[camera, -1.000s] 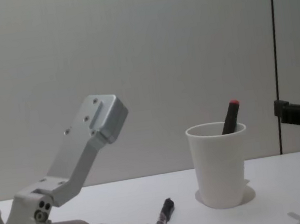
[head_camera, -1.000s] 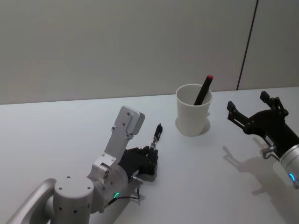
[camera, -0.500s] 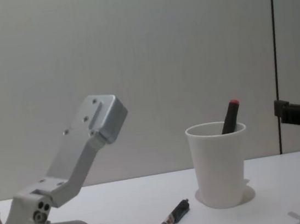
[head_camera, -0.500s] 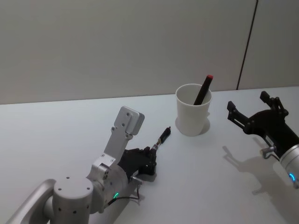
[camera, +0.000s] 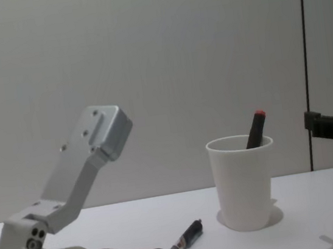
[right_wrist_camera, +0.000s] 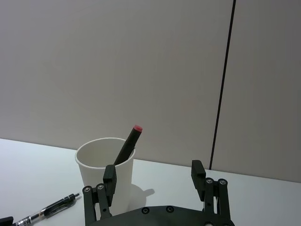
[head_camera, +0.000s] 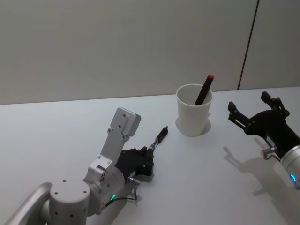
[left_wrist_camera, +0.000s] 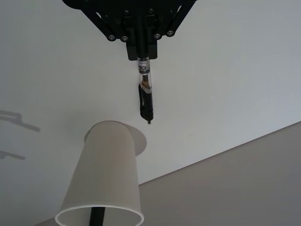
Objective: Place the pen into the pen holder.
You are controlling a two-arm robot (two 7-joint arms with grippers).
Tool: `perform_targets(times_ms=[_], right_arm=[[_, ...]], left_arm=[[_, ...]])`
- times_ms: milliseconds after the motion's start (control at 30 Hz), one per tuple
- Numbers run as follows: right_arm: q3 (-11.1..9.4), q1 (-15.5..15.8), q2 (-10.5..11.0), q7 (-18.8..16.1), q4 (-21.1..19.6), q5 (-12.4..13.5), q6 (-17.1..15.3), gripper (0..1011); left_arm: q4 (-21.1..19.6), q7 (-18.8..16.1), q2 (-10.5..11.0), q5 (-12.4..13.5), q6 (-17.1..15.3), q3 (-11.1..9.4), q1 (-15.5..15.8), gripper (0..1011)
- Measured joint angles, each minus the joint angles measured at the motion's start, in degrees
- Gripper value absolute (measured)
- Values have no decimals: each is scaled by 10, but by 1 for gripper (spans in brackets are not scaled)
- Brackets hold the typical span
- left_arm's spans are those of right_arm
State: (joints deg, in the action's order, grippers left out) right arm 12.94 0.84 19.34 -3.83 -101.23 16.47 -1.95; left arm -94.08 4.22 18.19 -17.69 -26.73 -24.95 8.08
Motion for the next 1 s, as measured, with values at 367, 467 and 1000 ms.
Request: perform_targets(times_ms=[367,467,1000], right_arm=[[0,0,0,0,0,0,0,1001],[0,0,0,0,0,0,0,1001],[0,0,0,0,0,0,0,1001]], left_arm=[[-6,-35,0,-5,24,6,-7,130],[-9,-47,1,-8,36,9,-10,129],[-48,-123,20,-38,126,38,-38,130]])
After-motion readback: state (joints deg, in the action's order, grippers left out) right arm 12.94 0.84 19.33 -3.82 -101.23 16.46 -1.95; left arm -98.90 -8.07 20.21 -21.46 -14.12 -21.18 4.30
